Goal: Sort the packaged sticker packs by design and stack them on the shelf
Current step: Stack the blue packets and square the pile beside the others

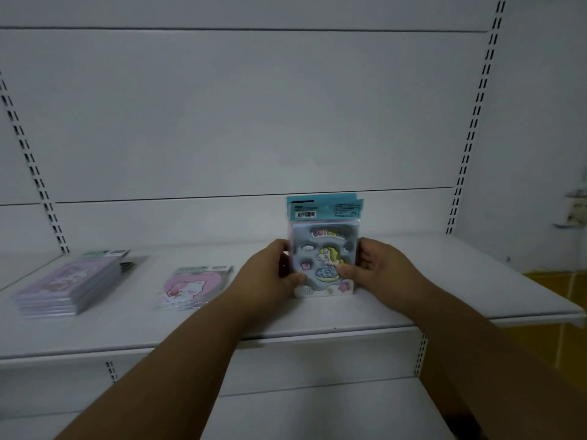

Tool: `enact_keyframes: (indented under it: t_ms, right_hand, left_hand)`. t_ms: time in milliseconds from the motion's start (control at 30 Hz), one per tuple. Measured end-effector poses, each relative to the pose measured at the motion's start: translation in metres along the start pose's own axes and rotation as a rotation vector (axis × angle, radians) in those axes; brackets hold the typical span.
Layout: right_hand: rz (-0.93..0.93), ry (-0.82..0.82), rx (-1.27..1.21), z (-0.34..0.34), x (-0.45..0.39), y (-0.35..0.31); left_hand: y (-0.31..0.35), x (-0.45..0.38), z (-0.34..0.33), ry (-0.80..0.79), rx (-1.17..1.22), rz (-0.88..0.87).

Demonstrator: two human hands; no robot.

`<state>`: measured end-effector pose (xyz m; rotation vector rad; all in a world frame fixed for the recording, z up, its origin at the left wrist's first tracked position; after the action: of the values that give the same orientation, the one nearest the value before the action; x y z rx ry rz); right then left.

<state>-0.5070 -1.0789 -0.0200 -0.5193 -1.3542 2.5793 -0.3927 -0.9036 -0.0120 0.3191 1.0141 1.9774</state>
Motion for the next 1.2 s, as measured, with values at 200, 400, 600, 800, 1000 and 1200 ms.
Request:
enact_keyframes:
  t_ms: [200, 400, 600, 800, 1000, 1200]
  right_hand:
    - [-0.011, 0.02, 0.008, 0.001, 0.001, 0.0]
    - [-0.019, 0.028, 0.038, 0.003, 0.0, -0.008]
    - [-0.214, -0.039, -0.011, -0.001, -0.012, -0.028]
    - [-0.326, -0.043, 0.186, -0.01, -0.02, -0.019]
    - [-0.348, -0.016, 0.405, -0.014, -0.02, -0.014]
    - [-0.178, 0.021, 0.566, -0.01, 0.011, -0.019]
  left_hand:
    - [0.002, 0.002, 0.0, 0.017, -0.04, -0.008]
    - [0.009, 0.003, 0.002, 0.026, -0.096, 0.012]
    - [0.014, 0.002, 0.019, -0.099, 0.183, 0.278]
    - [0.012, -0.006, 0.011, -0.114, -0.013, 0.352]
    - [0.007, -0.008, 0.004, -0.178, -0.486, 0.284]
    - [0.0, 0.01, 0.009, 0.004, -0.541, 0.23]
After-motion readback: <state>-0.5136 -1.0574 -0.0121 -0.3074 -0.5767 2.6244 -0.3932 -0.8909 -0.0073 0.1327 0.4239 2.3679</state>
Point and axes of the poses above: each hand's wrist, its own x-axis away from the middle knuckle, its own z-axis out of the back of the hand, y = z × x, the point moved 3 cm from there along -x, towards the middle knuckle, and after that the axes turned 9 degrees about -y, right-handed, at the moved point
